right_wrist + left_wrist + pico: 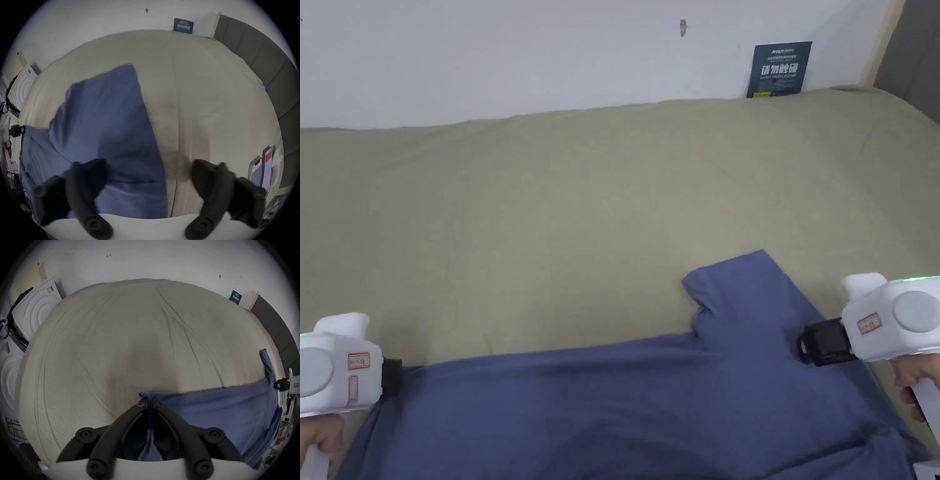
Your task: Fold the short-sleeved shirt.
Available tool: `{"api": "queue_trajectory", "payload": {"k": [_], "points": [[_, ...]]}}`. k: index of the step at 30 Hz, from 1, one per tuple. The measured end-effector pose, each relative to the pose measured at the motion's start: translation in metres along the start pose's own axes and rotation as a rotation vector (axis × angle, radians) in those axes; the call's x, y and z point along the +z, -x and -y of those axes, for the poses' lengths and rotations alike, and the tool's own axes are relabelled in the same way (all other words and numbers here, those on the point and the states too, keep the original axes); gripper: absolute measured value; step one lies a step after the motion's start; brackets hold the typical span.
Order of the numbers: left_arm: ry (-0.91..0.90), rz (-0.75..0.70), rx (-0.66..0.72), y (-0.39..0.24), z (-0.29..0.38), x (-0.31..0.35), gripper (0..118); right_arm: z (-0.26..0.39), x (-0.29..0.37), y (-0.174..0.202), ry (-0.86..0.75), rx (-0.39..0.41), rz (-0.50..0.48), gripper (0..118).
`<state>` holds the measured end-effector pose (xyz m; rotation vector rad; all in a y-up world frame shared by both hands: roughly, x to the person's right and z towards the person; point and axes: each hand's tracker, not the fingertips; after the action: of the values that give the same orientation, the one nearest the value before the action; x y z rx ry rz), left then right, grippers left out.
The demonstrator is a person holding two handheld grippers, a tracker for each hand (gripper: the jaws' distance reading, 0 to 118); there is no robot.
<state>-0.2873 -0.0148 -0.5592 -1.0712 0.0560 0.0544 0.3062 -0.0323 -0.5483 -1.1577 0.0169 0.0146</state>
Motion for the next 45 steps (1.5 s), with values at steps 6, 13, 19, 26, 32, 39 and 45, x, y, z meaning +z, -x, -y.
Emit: {"api": "queue_trajectory", "payload": {"k": [6, 13, 19, 26, 32, 39, 45], "points": [[0.003, -0.005, -0.008, 0.001, -0.001, 0.009, 4, 0.014, 0.041, 0.002, -0.084, 0.0, -0.06, 3], [-0.034, 0.017, 0.016, 0.014, 0.009, 0.049, 4, 0.019, 0.09, 0.008, -0.168, -0.018, -0.096, 3], [-0.1, 0.04, 0.047, 0.031, 0.034, 0.102, 4, 0.049, 0.139, -0.002, -0.245, -0.046, -0.125, 3], [-0.164, 0.066, 0.053, 0.044, 0.095, 0.161, 4, 0.107, 0.187, -0.004, -0.309, -0.048, -0.174, 3], [-0.17, 0.092, 0.065, 0.056, 0.164, 0.189, 4, 0.179, 0.209, -0.004, -0.329, -0.049, -0.202, 3], [-0.06, 0.092, 0.064, 0.064, 0.228, 0.165, 4, 0.242, 0.18, -0.006, -0.231, -0.083, -0.218, 3], [-0.026, 0.078, 0.067, 0.069, 0.238, 0.141, 4, 0.253, 0.153, -0.008, -0.179, -0.12, -0.201, 3]]}}
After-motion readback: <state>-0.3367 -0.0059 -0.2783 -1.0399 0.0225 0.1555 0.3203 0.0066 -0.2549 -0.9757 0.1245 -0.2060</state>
